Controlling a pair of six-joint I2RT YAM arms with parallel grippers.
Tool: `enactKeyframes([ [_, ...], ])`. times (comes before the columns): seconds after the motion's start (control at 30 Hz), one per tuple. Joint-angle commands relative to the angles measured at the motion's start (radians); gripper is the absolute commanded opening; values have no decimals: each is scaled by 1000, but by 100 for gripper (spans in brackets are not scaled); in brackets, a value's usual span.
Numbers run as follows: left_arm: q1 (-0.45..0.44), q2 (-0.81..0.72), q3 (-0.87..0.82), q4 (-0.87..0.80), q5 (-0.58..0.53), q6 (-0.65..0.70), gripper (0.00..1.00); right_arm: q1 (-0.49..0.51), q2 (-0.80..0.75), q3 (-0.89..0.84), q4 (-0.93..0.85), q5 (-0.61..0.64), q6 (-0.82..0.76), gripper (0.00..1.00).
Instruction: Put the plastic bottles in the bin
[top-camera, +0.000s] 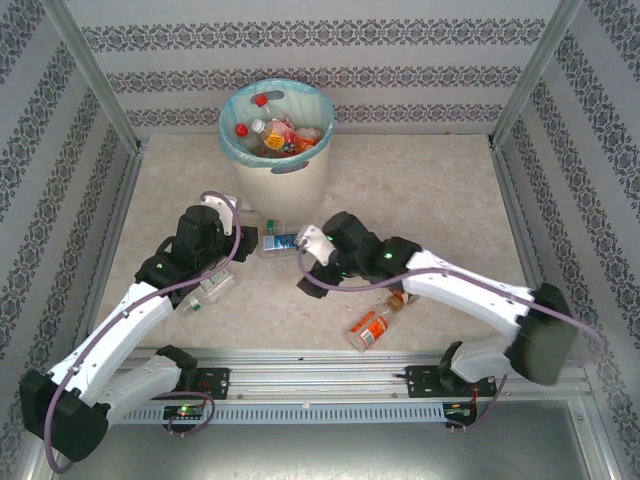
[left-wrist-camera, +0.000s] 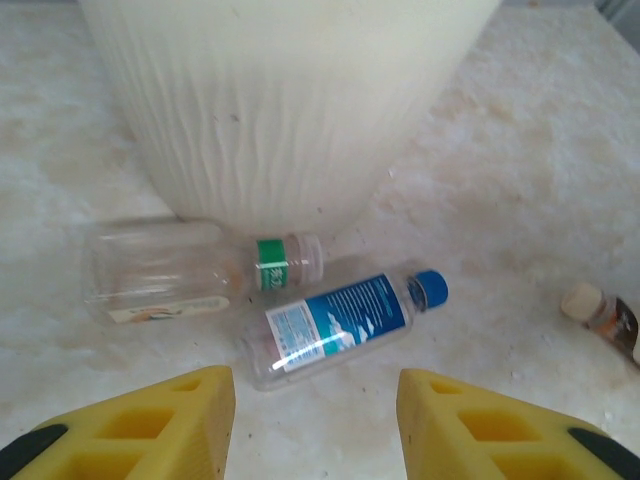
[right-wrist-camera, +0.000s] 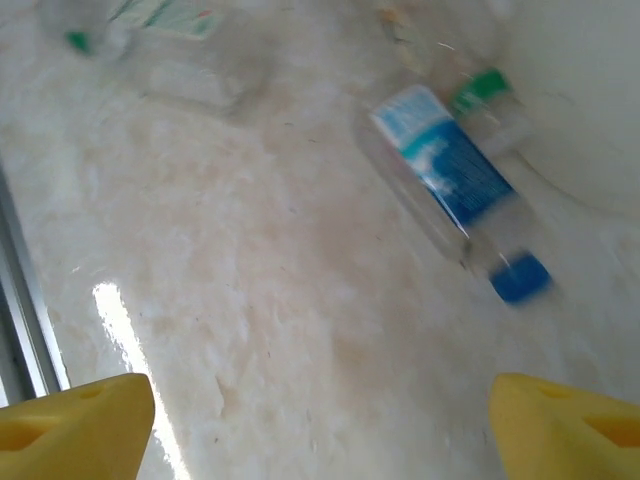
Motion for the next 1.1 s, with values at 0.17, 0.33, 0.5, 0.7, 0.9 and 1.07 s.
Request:
enactKeyframes([
  [0.17,-4,67,21,105,126,62,48,-275,-171,-101,-364,184,434,86],
  [0.33,-5,76,26,126,152,49,49,-417,-129,-129,-437,121,412,91],
  [0.5,-5,69,33,116,146,50,50,-442,-47,-147,-401,71,372,92],
  [0.7,-5,62,42,109,138,52,51,-450,64,-143,-368,62,365,91],
  [0.9,-4,62,51,101,130,62,52,-464,174,-132,-338,90,346,87],
  [1.07,-5,62,51,98,127,63,53,-466,241,-114,-326,106,325,82],
])
